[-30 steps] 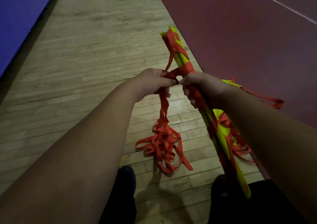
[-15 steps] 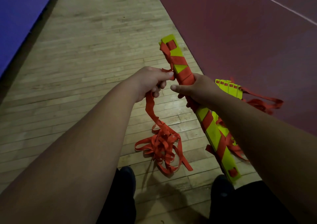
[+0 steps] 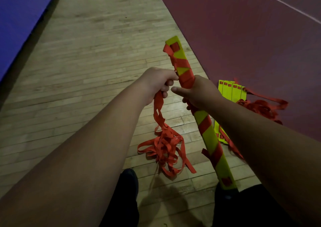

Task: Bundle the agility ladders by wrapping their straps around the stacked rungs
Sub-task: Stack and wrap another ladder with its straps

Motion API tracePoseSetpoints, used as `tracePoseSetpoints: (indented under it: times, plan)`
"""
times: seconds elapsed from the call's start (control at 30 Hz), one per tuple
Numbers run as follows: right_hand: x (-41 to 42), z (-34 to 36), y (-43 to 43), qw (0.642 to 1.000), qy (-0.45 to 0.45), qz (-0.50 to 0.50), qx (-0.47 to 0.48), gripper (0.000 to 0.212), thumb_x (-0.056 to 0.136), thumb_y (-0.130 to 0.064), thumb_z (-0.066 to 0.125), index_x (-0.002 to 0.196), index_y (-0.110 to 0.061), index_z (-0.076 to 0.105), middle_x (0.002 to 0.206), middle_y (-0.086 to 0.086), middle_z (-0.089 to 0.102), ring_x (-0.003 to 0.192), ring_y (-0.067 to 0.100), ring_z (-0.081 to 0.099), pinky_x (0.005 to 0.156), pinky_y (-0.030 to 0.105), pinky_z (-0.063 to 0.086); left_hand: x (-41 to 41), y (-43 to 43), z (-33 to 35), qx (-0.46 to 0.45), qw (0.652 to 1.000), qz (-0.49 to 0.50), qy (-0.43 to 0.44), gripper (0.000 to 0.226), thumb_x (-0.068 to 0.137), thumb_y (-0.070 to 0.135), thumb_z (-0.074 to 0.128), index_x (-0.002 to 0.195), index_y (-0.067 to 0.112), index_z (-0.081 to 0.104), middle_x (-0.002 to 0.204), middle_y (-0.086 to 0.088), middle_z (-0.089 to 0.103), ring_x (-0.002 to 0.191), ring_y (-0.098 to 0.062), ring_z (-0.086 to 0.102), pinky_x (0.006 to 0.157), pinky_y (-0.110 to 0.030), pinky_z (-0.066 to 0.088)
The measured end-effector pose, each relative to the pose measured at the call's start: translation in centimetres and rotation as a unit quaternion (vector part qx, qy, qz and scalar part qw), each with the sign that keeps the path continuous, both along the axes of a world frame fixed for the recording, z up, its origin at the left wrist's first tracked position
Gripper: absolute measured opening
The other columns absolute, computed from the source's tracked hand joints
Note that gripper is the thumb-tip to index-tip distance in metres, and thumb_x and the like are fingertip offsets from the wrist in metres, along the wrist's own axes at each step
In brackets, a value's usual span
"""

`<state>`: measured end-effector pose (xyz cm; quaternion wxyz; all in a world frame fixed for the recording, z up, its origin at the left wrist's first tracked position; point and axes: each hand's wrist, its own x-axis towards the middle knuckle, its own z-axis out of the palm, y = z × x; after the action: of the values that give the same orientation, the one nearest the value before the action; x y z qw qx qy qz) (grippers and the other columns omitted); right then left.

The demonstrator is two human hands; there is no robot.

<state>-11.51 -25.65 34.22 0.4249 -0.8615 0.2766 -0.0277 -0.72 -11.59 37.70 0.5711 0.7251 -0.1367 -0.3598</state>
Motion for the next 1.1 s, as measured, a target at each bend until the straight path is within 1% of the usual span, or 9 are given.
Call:
tracePoseSetpoints:
  times: [0.1,0.27,0.5,0.6,0.67,0.73,0.8,0.9,1.1]
  plan:
    - [0.5,-0.8,0.4,0.997,0.013,0.017,-0.079,0.058,0.092,-0.063,0.075,0.115,-0.014,0.055,0.083,0.003,0.074,0.061,0.020,0.074,0.057,0.042,0.061,-0.4,-0.5,-0.5,0.026,0.998,0.032,-0.044,0.026,0.091,0.029,0.084,0.098,0.006,0.075,0.069,0.000,0.058,0.050,-0.012,0.043,0.055,-0.032,0.045]
    - [0.5,-0.8,1.6,0.982,0.042,0.062,-0.171,0.049,0.104,-0.046,0.066,0.132,-0.011,0.048,0.082,-0.006,0.047,0.068,0.007,0.048,0.054,0.029,0.033,-0.2,-0.7,-1.5,0.071,0.991,0.090,-0.067,0.074,0.071,0.074,0.087,0.101,0.007,0.077,0.076,-0.003,0.063,0.060,-0.018,0.053,0.063,-0.037,0.052]
    - [0.2,-0.1,1.9,0.976,-0.024,0.064,-0.206,0.049,0.097,-0.051,0.071,0.134,-0.023,0.055,0.099,-0.004,0.068,0.082,0.017,0.065,0.062,0.032,0.047,0.4,0.1,-0.1,0.062,0.991,0.106,-0.051,0.057,0.081,0.061,0.089,0.106,0.011,0.080,0.079,0.002,0.062,0.057,-0.011,0.049,0.056,-0.032,0.049]
    - [-0.2,0.5,1.3,0.991,-0.059,0.061,-0.101,0.041,0.095,-0.053,0.073,0.126,-0.030,0.061,0.091,-0.006,0.073,0.077,0.012,0.071,0.069,0.035,0.058,0.6,0.7,0.7,-0.011,0.998,0.069,0.007,0.050,0.085,0.052,0.090,0.109,0.010,0.080,0.065,0.008,0.039,0.049,-0.008,0.031,0.052,-0.027,0.036]
    - [-0.4,1.1,1.0,0.989,-0.082,0.061,0.110,0.034,0.095,-0.047,0.074,0.118,-0.022,0.066,0.091,0.000,0.071,0.077,0.015,0.072,0.075,0.040,0.061,1.0,1.0,1.4,-0.043,0.998,0.039,0.030,0.045,0.087,0.051,0.087,0.110,0.013,0.076,0.065,0.009,0.031,0.051,-0.008,0.025,0.050,-0.026,0.031]
    - [-0.6,1.6,0.8,0.942,-0.073,0.071,0.320,0.036,0.096,-0.041,0.073,0.115,-0.012,0.064,0.101,0.010,0.064,0.084,0.026,0.073,0.087,0.050,0.064,1.2,1.2,2.0,-0.064,0.997,0.018,0.043,0.039,0.090,0.049,0.085,0.110,0.017,0.073,0.065,0.009,0.029,0.052,-0.007,0.023,0.050,-0.025,0.030]
    - [-0.8,1.9,0.8,0.897,-0.048,0.092,0.429,0.032,0.100,-0.036,0.066,0.118,-0.011,0.058,0.109,0.014,0.059,0.082,0.031,0.071,0.081,0.052,0.064,1.2,1.3,2.2,-0.072,0.996,0.003,0.056,0.034,0.092,0.049,0.083,0.106,0.021,0.070,0.065,0.010,0.029,0.051,-0.007,0.022,0.052,-0.025,0.029]
    - [-0.5,1.7,1.1,0.924,-0.042,0.083,0.370,0.031,0.100,-0.033,0.065,0.121,-0.010,0.061,0.095,0.010,0.069,0.065,0.023,0.061,0.060,0.038,0.052,1.1,1.3,1.8,-0.061,0.996,0.013,0.058,0.033,0.094,0.049,0.082,0.102,0.019,0.070,0.065,0.009,0.030,0.052,-0.008,0.023,0.055,-0.026,0.030]
    - [-0.1,0.8,1.1,0.951,-0.078,0.019,0.297,0.030,0.093,-0.032,0.072,0.114,-0.011,0.067,0.075,0.006,0.060,0.057,0.020,0.053,0.052,0.032,0.044,0.8,0.4,1.1,-0.061,0.993,0.093,-0.028,0.040,0.091,0.040,0.088,0.116,0.018,0.064,0.078,0.001,0.065,0.052,-0.008,0.044,0.053,-0.029,0.045]
